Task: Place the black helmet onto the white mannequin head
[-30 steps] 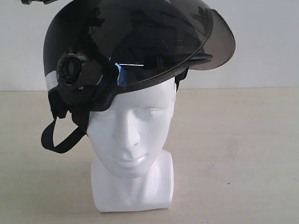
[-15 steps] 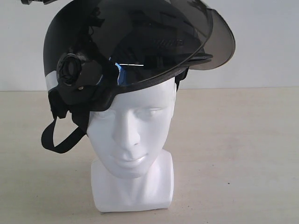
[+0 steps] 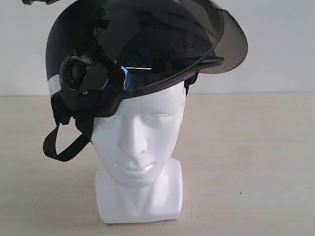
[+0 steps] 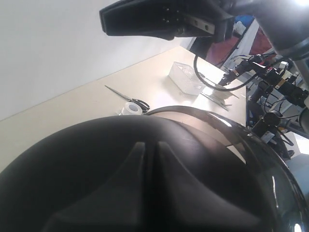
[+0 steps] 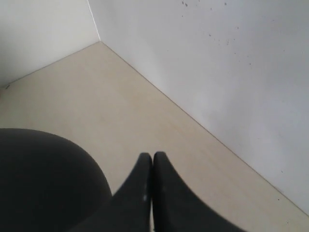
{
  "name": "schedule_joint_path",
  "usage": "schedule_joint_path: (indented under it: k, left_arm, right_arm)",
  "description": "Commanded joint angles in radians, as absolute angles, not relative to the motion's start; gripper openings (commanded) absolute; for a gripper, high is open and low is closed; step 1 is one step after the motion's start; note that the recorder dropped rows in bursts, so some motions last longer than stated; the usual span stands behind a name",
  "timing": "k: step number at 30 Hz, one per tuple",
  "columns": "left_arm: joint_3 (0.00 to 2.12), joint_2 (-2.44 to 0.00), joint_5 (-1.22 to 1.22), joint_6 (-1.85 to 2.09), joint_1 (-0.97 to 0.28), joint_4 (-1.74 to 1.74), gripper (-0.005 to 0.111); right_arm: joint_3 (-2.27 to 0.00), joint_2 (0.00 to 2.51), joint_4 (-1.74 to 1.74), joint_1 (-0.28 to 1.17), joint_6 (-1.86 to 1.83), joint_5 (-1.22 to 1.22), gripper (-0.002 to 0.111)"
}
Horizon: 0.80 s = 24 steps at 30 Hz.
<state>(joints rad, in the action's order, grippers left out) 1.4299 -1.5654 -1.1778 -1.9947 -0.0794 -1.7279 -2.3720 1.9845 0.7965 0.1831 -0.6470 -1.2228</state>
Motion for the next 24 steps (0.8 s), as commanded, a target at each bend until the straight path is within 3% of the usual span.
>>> schedule_joint_path:
  k: [1, 12, 24]
  left_arm:
    - [1.43, -1.56, -1.221, -1.996, -0.081, -1.744, 0.004]
    - [1.43, -1.56, -1.221, -1.996, -0.081, -1.744, 0.004]
    - [1.43, -1.56, -1.221, -1.996, -0.081, -1.744, 0.004]
  right_arm:
    - [-2.378, 1.953, 0.692, 0.229, -0.588, -1.221, 0.0]
    - [-2.186, 1.857, 0.716, 0.231, -0.618, -1.221, 0.0]
    - [-2.163, 1.842, 0.768, 0.242, -0.652, -1.221, 0.0]
